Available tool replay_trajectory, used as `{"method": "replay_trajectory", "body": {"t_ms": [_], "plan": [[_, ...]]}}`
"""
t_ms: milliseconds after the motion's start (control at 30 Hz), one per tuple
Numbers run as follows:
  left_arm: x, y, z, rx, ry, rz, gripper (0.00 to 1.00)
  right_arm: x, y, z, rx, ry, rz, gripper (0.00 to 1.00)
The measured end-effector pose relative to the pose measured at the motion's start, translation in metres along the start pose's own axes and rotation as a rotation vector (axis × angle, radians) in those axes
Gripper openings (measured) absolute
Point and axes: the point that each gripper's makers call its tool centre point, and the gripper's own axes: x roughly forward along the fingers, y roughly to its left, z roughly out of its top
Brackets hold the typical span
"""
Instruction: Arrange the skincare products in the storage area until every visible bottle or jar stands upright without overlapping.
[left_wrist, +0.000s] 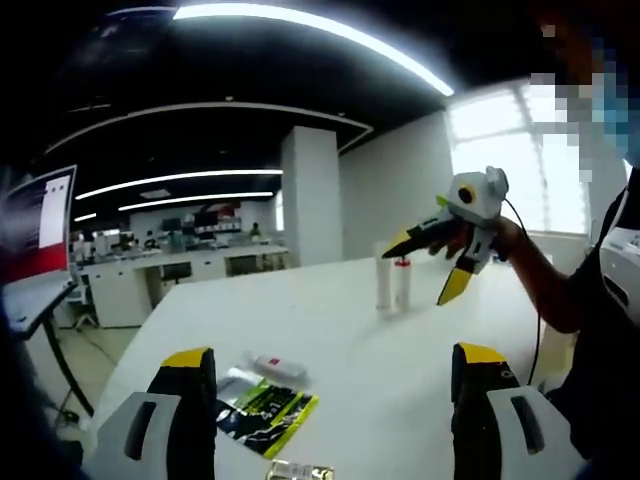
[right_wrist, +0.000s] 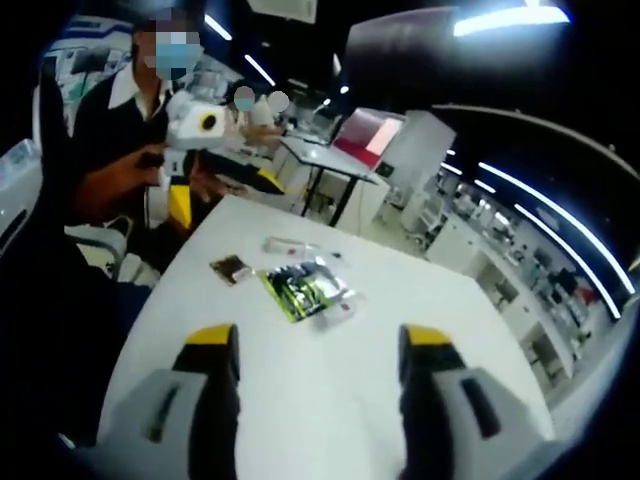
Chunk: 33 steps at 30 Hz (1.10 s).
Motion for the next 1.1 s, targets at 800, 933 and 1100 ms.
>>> {"method": "replay_trajectory", "body": {"t_ms": [800,933,1100], "plan": [[-0.012,0.005,-0.02,-0.048,0.0,-0.012,1.0,0.056,0.001,-0.012,0.104,0.037,-0.011,0.52],[-0.011,0.007,-0.023,-0.056,0.001,-0.013,1.0,0.064,0.002,-0.013,0.134,0.03,-0.005,0.51],[-0.008,0.007,-0.028,-0.062,0.01,-0.022,0.99,0.076,0.001,-0.018,0.164,0.037,-0.008,0.49]]}}
